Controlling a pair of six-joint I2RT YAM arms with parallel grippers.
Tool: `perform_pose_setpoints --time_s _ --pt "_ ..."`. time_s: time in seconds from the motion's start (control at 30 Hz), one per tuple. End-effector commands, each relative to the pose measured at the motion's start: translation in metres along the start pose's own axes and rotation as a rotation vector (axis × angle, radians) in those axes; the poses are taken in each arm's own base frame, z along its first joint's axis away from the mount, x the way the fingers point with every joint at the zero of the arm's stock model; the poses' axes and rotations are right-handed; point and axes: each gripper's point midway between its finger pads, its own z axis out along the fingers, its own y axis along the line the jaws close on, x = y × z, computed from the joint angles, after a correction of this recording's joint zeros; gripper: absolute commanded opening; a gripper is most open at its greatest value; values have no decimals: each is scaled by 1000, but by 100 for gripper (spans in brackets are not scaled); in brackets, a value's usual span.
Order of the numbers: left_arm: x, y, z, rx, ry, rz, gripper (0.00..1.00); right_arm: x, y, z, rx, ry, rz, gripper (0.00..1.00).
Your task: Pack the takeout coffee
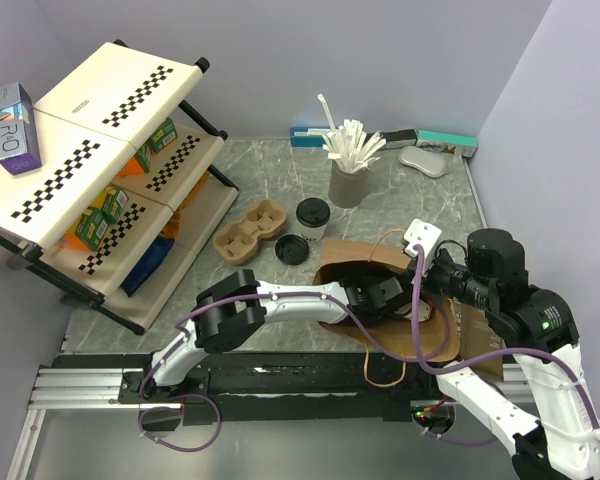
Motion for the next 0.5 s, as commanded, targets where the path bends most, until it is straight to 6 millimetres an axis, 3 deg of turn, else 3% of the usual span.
perform_pose_setpoints --time_s 0.0,0.47 --pt "-1 28 4 -119 31 -38 6 -16 22 -5 -112 -58 73 0" --pt "3 37 2 -158 72 -85 1 -11 5 7 -11 -27 231 0"
